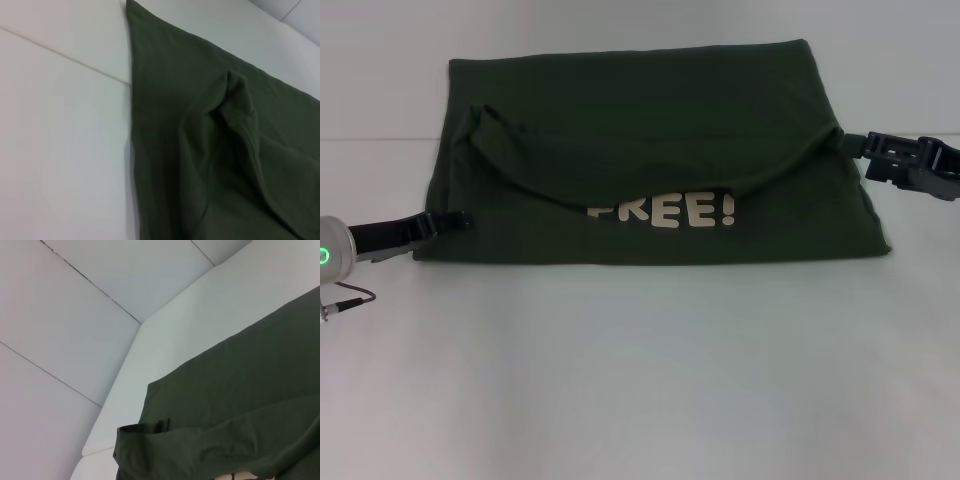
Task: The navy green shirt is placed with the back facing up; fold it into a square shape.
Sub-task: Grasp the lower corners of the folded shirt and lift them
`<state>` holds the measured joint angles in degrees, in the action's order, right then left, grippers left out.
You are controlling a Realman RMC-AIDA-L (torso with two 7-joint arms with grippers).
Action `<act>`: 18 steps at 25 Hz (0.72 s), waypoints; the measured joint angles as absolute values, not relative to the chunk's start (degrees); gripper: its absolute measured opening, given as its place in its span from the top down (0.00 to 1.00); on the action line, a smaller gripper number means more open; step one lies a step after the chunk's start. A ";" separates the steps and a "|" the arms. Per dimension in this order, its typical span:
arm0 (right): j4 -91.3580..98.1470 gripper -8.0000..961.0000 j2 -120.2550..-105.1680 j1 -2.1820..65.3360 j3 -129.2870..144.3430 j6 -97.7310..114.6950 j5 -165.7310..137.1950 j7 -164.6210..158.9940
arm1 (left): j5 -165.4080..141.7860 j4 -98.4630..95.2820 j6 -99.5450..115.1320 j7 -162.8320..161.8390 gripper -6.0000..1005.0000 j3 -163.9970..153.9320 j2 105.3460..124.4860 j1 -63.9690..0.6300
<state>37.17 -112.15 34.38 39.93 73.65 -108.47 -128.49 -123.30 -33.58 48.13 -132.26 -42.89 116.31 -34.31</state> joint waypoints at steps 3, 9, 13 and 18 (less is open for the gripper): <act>37.18 0.10 -112.14 34.27 39.90 73.84 -108.21 -128.49 | -123.31 -33.67 48.21 -132.38 0.17 -42.88 116.36 -34.35; 37.18 0.10 -112.06 34.22 39.90 74.10 -108.14 -128.49 | -123.32 -33.44 47.96 -132.53 0.40 -42.97 116.32 -34.38; 37.17 0.10 -112.01 34.15 39.90 74.31 -108.10 -128.49 | -123.32 -33.47 47.74 -132.59 0.54 -42.93 116.29 -34.20; 37.17 0.10 -111.96 34.05 39.90 74.44 -108.10 -128.61 | -123.68 -33.45 47.36 -132.68 0.69 -42.96 116.20 -34.27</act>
<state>37.17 -111.96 34.05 39.90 74.44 -108.10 -128.62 -123.68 -33.45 47.36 -132.68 -42.96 116.20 -34.27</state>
